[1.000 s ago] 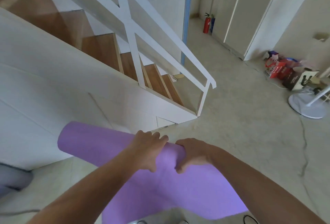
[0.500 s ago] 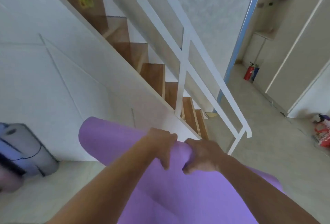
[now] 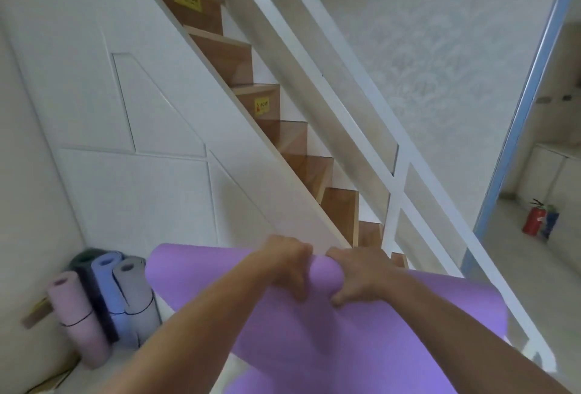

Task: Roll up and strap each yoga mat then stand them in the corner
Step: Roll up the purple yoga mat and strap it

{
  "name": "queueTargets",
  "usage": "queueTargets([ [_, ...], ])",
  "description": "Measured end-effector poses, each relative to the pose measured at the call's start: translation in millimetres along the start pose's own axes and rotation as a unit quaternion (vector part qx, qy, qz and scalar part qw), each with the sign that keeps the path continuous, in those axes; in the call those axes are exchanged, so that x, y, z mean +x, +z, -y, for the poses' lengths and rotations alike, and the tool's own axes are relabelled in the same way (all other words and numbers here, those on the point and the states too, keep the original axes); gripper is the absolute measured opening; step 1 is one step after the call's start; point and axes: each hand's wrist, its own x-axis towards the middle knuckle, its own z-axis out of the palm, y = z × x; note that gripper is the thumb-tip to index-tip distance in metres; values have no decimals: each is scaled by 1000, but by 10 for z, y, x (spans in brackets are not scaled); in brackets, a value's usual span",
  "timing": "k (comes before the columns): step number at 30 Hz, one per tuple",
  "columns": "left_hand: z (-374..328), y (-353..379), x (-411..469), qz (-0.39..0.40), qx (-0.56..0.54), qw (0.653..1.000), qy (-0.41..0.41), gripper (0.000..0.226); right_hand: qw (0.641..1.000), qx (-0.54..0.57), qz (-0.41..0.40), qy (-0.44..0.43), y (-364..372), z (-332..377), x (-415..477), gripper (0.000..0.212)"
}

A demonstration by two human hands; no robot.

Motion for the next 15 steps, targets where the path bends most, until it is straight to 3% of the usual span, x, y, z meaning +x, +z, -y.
queueTargets([
  [4, 109, -273, -226, -37, 21, 998, -36, 61, 998, -13, -52, -28, -247, 88, -31, 83],
  [7, 119, -437, -371, -63, 21, 996, -62, 62, 991, -87, -89, -44, -363, 129, -136, 110],
  [9, 128, -553, -480, -60, -5, 995, -79, 59, 983, -133, -120, -48, -422, 166, -193, 117],
  [11, 141, -661, -596, -48, -45, 994, -84, 55, 977, -143, -148, -51, -477, 214, -226, 114],
  [15, 163, -730, -811, -29, -127, 989, -74, 59, 979, -122, -155, -56, -650, 282, -255, 77],
])
